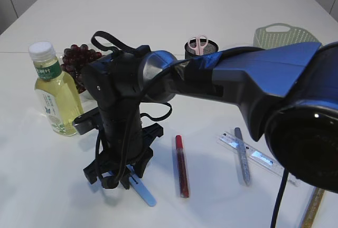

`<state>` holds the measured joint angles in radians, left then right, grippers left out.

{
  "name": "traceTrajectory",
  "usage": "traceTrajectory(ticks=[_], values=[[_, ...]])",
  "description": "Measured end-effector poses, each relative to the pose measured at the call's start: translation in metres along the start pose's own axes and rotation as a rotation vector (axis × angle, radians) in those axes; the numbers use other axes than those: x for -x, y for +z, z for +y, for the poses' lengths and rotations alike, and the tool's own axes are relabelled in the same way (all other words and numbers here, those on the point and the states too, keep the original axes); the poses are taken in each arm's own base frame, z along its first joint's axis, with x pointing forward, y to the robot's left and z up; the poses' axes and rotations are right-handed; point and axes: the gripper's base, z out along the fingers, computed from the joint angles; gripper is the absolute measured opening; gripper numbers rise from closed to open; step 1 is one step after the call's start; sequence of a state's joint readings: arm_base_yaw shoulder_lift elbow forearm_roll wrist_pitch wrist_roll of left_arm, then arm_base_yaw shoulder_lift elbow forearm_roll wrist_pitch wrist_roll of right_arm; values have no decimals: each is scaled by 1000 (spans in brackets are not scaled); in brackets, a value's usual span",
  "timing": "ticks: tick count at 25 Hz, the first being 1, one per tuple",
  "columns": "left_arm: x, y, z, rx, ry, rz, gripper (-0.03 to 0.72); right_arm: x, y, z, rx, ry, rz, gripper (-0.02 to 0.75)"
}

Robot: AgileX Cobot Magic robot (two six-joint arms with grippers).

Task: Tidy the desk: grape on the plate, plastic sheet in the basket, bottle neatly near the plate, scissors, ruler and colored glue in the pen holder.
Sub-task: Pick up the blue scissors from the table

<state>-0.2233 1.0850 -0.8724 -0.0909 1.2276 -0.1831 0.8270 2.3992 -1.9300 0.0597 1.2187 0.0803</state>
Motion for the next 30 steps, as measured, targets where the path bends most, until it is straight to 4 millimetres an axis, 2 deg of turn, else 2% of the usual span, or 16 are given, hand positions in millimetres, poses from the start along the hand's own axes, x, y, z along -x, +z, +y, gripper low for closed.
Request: traceTrajectory(ticks=[5, 11, 25, 30], values=[[0, 0, 0, 0, 0, 0, 431, 1, 1, -1, -6, -2, 1, 230], [0, 0, 0, 0, 0, 0, 426, 1, 1, 0, -4, -1, 0, 187], [0, 0, 0, 0, 1, 0, 426, 1, -1, 0, 3, 0, -5, 183], [0, 0, 0, 0, 2, 0, 426, -1, -10, 2, 6, -2, -20, 183]])
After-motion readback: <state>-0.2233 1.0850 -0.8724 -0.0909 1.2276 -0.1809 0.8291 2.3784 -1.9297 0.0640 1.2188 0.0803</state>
